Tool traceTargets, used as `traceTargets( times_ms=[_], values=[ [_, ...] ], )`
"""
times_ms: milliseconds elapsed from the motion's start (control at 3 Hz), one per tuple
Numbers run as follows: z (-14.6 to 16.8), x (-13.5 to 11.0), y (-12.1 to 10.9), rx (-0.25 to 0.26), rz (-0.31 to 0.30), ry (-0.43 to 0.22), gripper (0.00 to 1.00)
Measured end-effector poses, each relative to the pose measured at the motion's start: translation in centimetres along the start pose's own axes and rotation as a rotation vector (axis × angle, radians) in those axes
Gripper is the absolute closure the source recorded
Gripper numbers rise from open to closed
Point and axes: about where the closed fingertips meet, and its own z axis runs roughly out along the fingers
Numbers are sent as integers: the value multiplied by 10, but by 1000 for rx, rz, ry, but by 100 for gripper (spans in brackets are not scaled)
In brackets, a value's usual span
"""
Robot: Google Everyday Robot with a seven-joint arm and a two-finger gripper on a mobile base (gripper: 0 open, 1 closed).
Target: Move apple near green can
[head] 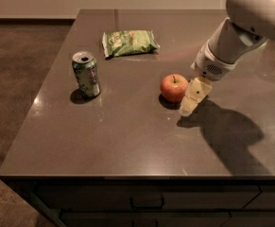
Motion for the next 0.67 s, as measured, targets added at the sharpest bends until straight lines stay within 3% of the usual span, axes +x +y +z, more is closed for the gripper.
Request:
traceTargets(
  times_ms=[333,667],
  values=[
    [14,-11,1,-10,-21,6,0],
    [22,-18,1,-9,-30,25,10]
  ],
)
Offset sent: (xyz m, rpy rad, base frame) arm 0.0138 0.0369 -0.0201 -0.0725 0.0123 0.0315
